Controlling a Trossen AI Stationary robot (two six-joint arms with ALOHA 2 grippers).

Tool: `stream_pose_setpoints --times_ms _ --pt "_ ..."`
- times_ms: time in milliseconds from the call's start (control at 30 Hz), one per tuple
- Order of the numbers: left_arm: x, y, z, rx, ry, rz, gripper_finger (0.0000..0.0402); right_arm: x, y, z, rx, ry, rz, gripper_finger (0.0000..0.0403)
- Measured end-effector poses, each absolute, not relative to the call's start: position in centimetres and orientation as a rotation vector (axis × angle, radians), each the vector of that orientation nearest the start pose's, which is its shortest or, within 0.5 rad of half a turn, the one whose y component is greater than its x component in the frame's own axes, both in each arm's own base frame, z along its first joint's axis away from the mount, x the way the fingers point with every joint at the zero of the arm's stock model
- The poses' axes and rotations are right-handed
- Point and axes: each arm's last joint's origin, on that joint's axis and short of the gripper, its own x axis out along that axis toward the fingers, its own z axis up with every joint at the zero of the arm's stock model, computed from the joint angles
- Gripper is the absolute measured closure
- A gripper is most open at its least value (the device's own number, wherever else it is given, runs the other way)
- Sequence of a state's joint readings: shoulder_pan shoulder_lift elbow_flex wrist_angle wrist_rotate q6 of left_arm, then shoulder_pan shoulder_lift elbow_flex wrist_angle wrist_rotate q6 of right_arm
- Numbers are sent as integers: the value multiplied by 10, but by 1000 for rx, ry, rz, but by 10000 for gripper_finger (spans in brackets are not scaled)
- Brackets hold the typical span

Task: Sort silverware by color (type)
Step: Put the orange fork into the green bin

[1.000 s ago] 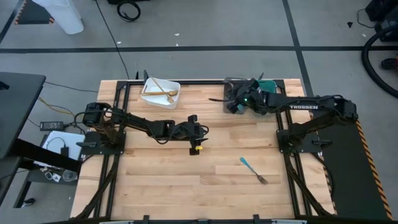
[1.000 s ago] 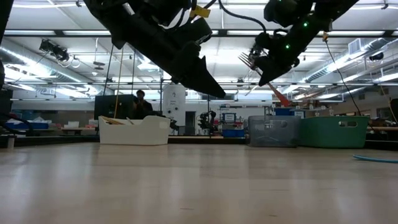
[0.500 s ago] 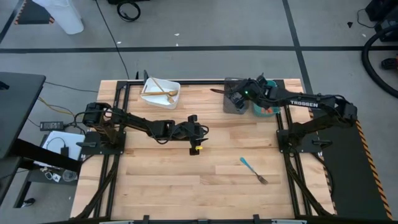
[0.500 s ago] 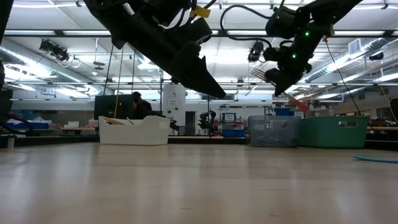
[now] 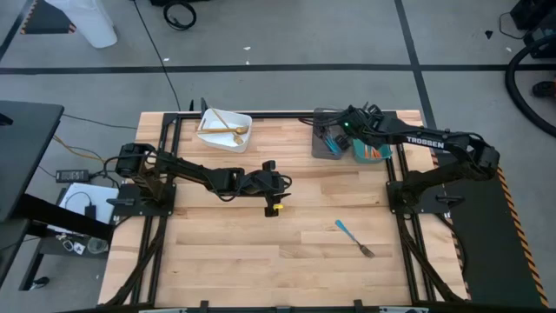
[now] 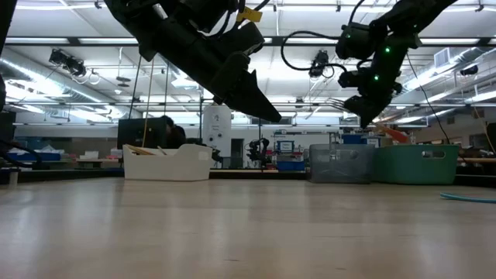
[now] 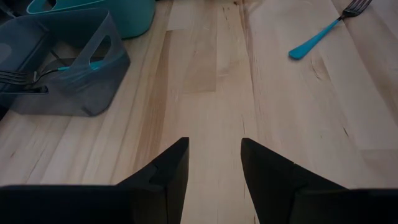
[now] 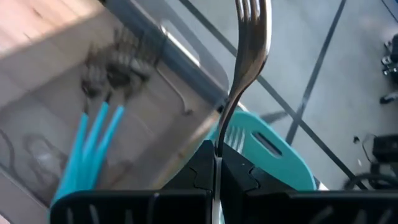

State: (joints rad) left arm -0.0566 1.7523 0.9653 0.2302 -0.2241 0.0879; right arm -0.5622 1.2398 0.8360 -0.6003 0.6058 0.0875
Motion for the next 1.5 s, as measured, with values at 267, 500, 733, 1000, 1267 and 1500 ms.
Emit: stream_pose_setpoints --times_ms 267,500,733,1000,1267,1500 --pt "365 -14 182 164 555 140 249 174 -138 229 130 1114 -1142 387" --pt "365 -14 182 164 549 140 249 164 -142 226 199 1169 -1158 387" --pt "365 -14 182 164 547 140 249 149 -147 223 285 1243 -1182 387" --pt "366 -13 185 168 519 141 249 140 -155 216 321 1334 -1183 387" --pt "367 -12 185 191 513 139 249 150 -167 196 334 1564 -1121 387" --pt "366 -11 184 193 534 140 249 158 -177 192 343 1612 -1113 387"
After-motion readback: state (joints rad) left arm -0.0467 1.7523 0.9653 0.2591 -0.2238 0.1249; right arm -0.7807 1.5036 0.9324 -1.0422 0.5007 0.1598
